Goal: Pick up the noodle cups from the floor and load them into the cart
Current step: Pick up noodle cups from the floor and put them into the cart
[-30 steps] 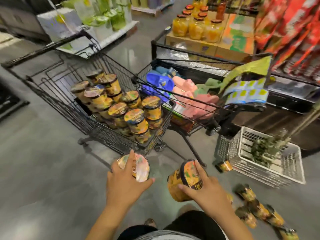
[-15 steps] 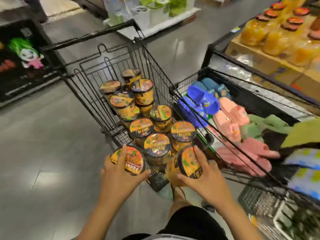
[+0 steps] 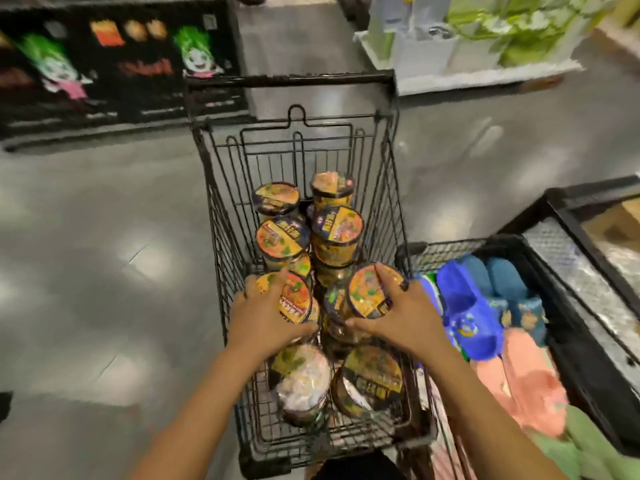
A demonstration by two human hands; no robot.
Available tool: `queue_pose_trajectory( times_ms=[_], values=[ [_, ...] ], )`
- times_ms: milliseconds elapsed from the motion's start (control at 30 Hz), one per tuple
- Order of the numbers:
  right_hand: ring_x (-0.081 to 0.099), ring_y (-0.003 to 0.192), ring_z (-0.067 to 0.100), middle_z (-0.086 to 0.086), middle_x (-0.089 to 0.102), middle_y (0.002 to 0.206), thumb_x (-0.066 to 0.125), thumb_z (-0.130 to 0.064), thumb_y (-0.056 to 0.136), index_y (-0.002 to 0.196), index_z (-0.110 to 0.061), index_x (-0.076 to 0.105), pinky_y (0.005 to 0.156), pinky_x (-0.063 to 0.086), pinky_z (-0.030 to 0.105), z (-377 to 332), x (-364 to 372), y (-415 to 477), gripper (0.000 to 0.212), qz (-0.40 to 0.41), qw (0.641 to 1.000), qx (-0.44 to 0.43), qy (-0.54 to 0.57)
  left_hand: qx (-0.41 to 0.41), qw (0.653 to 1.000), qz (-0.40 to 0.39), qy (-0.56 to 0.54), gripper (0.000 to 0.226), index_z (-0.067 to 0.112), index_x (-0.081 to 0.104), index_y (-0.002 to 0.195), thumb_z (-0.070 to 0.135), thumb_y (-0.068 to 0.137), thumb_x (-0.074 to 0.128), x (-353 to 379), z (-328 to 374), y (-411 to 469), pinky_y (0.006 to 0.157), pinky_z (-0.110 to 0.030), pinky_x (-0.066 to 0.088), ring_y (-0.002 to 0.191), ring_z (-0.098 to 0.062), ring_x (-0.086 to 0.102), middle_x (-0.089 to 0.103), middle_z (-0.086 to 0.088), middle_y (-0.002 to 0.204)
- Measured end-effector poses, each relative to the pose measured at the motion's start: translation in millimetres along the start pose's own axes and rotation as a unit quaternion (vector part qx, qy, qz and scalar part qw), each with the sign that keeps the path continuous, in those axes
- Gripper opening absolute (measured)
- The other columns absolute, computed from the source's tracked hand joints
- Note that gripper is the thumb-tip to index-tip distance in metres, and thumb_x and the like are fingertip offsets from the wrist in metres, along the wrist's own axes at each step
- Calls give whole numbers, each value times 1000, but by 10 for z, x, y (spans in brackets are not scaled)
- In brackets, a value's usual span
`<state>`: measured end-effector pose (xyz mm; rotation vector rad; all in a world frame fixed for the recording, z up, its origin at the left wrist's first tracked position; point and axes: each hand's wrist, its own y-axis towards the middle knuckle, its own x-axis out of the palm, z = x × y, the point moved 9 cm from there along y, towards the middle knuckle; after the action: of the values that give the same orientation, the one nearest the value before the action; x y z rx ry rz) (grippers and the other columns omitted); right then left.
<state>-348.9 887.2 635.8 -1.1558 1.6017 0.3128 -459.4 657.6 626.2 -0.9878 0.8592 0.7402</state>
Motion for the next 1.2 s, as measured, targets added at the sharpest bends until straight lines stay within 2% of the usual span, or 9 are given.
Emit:
queue_pose_trajectory(
  times_ms=[100, 233, 433, 667, 767, 933, 1033, 1100, 1200],
  values=[
    [45, 120, 36, 13, 39, 125, 57, -93, 43, 148, -51, 8, 96, 46, 40, -118, 81, 357, 123, -27, 998, -35, -52, -17, 999, 12, 24, 116, 44, 4, 152, 85, 60, 61, 56, 60, 176, 107, -47, 34, 136, -45, 26, 8, -17, 158],
    [43, 123, 38, 15, 35, 130, 59, -90, 50, 150, -48, 7, 97, 45, 39, -196, 351, 595, 119, -82, 992, -48, -82, -37, 999, -5, 39, 115, 41, -2, 152, 85, 63, 56, 302, 33, 300, 112, -47, 27, 138, -46, 20, 4, -20, 158],
    [43, 123, 34, 10, 31, 125, 60, -85, 59, 151, -45, 10, 95, 48, 38, -246, 465, 633, 112, -80, 991, -63, -86, -44, 998, -9, 46, 108, 43, -7, 151, 82, 70, 52, 419, 60, 321, 111, -48, 27, 140, -43, 14, -5, -17, 160],
    [43, 123, 37, 14, 32, 131, 47, -97, 48, 151, -44, -1, 89, 49, 38, -281, 436, 622, 126, -110, 983, -80, -125, -37, 998, -16, 47, 118, 41, -12, 151, 93, 62, 45, 368, 56, 318, 115, -53, 16, 145, -45, 2, -15, -19, 159],
    [46, 124, 36, 13, 29, 137, 42, -98, 42, 150, -46, -3, 87, 49, 37, -247, 351, 559, 128, -98, 989, -78, -73, -34, 999, 10, 26, 112, 35, -8, 154, 93, 67, 34, 310, 33, 245, 117, -51, 12, 147, -41, -1, -11, -19, 160],
    [50, 122, 37, 13, 28, 142, 52, -95, 47, 150, -46, -5, 94, 49, 42, 14, 323, 362, 128, -74, 997, -23, 29, -13, 998, 64, 17, 90, 28, 6, 155, 78, 85, 33, 217, 39, 85, 118, -47, 13, 148, -35, 5, -2, -18, 161],
    [48, 125, 36, 13, 30, 144, 56, -88, 58, 154, -36, 3, 96, 45, 41, 228, 387, 52, 121, -37, 995, 28, 90, 28, 993, 115, -17, 80, 24, 19, 154, 69, 90, 34, 164, 135, -156, 118, -42, 14, 148, -31, 10, 8, -13, 161],
    [49, 121, 37, 17, 40, 136, 55, -81, 70, 153, -24, 19, 93, 45, 41, 328, 468, -232, 107, 0, 995, 51, 83, 86, 986, 142, -15, 70, 19, 37, 148, 61, 92, 43, 206, 243, -375, 116, -42, 18, 145, -33, 20, 22, -14, 158],
    [59, 86, 41, 19, 59, 94, 45, -71, 72, 132, -8, 55, 70, 50, 44, 445, 673, -683, 88, 69, 996, 57, 12, 158, 981, 99, 46, 63, 19, 52, 138, 56, 90, 38, 491, 390, -656, 110, -51, 32, 140, -36, 32, 37, -15, 152]
  ],
)
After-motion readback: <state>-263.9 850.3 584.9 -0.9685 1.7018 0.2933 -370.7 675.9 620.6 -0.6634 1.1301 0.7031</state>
